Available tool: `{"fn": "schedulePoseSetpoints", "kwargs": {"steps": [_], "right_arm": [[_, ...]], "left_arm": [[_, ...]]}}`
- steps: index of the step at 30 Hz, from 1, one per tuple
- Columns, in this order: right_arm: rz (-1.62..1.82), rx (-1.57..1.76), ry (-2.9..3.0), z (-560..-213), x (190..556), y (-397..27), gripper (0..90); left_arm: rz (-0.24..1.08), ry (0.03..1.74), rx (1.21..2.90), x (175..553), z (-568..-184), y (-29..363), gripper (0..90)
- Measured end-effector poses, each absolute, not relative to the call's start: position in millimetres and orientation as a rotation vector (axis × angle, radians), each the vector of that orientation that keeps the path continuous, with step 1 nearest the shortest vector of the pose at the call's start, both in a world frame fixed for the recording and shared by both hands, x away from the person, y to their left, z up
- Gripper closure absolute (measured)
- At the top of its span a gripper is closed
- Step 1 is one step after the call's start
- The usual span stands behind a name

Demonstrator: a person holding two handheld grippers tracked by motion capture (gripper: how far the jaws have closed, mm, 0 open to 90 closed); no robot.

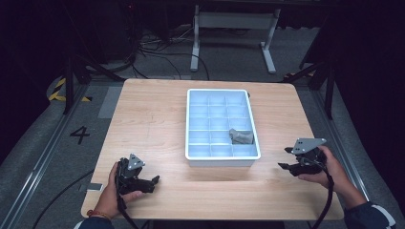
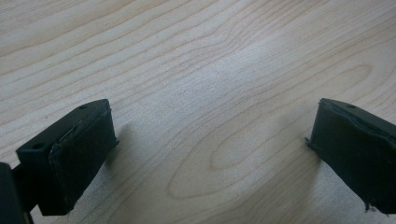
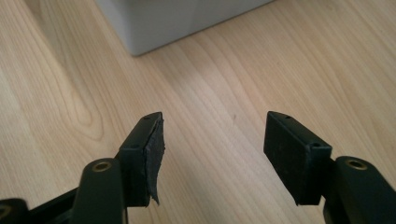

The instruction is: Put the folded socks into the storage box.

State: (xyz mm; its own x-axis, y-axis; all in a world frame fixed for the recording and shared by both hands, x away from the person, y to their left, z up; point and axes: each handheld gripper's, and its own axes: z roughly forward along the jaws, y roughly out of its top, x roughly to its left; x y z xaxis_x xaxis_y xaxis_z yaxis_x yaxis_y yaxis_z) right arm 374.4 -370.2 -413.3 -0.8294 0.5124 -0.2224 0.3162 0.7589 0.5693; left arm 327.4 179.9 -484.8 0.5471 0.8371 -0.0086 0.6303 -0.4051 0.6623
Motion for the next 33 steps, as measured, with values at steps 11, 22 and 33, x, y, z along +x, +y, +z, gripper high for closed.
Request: {"fn": "schedulePoseSetpoints", "kwargs": {"steps": [11, 22, 33], "right_arm": [[0.777, 0.646, 2.604, -433.2, 359.6, -385.7, 36.7], [0.853, 0.718, 2.599, -452.7, 347.6, -400.1, 35.4], [0.983, 0.85, 2.565, -472.5, 335.9, -418.2, 29.8]], "left_arm": [[0.436, 1.177, 2.167, 327.5, -484.7, 180.0, 0.5], [0.437, 1.177, 2.166, 327.5, -484.8, 179.9, 0.5], [0.436, 1.181, 2.165, 327.2, -484.8, 179.8, 0.5]]}}
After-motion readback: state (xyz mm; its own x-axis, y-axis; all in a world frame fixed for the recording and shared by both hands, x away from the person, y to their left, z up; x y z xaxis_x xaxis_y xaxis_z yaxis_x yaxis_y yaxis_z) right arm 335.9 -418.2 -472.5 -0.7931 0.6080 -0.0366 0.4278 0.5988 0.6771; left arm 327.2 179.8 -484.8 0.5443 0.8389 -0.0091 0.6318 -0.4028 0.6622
